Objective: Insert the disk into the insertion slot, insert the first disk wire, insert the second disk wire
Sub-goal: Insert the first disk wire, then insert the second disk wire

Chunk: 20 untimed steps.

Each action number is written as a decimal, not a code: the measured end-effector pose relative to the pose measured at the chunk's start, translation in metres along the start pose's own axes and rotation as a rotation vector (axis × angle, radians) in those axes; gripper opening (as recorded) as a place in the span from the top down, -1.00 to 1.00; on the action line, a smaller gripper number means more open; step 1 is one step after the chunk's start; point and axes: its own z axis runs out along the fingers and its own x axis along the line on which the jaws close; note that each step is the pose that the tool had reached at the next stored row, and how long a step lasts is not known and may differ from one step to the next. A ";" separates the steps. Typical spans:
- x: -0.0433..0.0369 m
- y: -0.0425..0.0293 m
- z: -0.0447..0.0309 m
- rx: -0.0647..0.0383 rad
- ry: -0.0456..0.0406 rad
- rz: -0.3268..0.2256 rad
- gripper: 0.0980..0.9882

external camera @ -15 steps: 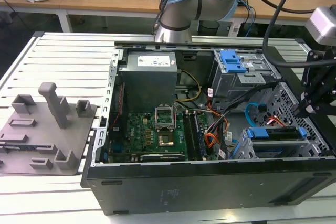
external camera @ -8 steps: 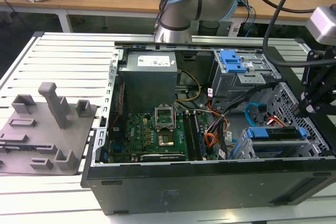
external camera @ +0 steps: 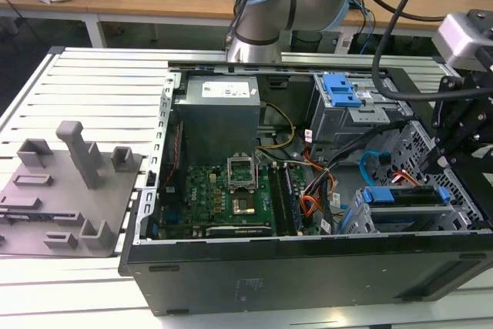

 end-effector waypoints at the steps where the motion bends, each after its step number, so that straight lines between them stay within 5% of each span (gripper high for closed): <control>1: 0.0004 0.0050 0.0005 0.000 0.0000 0.000 0.98; 7: 0.0016 0.0169 0.0035 0.000 -0.0001 0.000 0.98; 20: 0.0019 0.0189 0.0056 0.000 0.0000 0.000 0.98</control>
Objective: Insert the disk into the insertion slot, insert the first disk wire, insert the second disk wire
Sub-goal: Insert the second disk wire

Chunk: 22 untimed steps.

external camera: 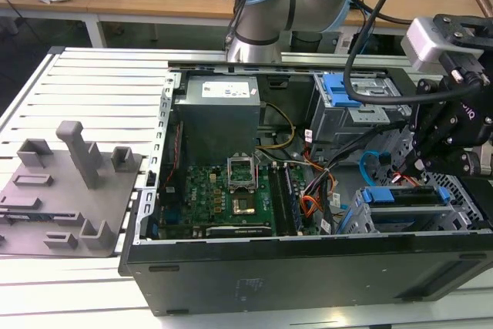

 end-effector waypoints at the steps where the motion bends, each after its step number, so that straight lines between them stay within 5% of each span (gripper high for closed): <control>1: 0.0000 0.0000 0.0000 0.000 0.0000 0.000 0.98; 5: 0.0000 0.0000 0.0001 0.000 -0.0001 0.000 0.96; 9: 0.0000 0.0001 0.0002 0.000 0.0000 0.000 0.41; 10: 0.0000 0.0001 0.0002 0.000 0.0001 -0.002 0.41; 15: -0.0002 -0.0007 0.0001 -0.013 0.0121 -0.182 0.41; 22: -0.0122 -0.0036 0.0009 -0.014 0.0130 -0.198 0.41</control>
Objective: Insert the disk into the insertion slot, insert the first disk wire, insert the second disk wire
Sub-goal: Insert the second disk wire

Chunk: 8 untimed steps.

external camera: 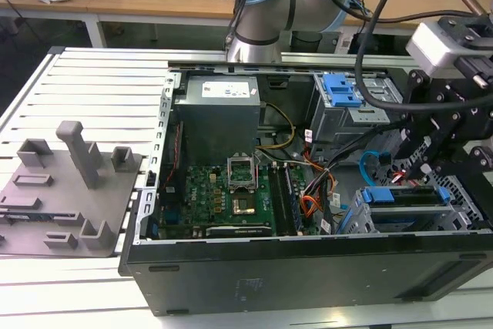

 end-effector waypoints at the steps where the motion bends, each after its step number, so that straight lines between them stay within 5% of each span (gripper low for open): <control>1: -0.0028 -0.0007 0.0002 0.000 0.0001 -0.002 0.41; 8: -0.0263 -0.0050 0.0016 -0.001 0.0008 -0.013 0.41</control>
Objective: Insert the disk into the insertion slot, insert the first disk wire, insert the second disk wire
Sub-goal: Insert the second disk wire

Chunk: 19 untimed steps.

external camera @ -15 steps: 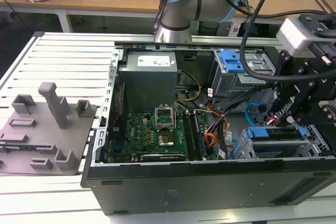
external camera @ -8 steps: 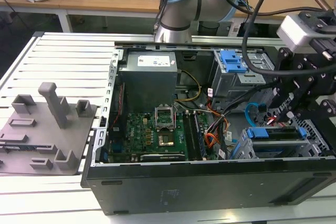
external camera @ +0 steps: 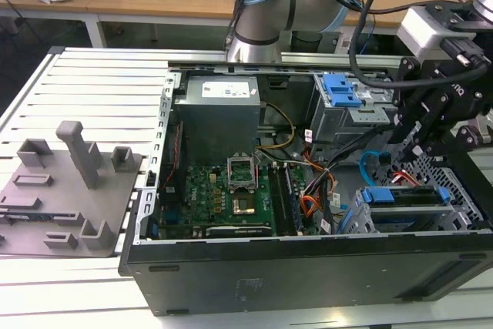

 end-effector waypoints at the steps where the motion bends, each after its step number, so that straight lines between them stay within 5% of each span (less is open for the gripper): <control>1: -0.0016 -0.0002 0.0001 0.000 0.0000 0.000 0.41; 19: -0.0089 0.0008 0.0021 -0.003 0.0041 -0.046 0.41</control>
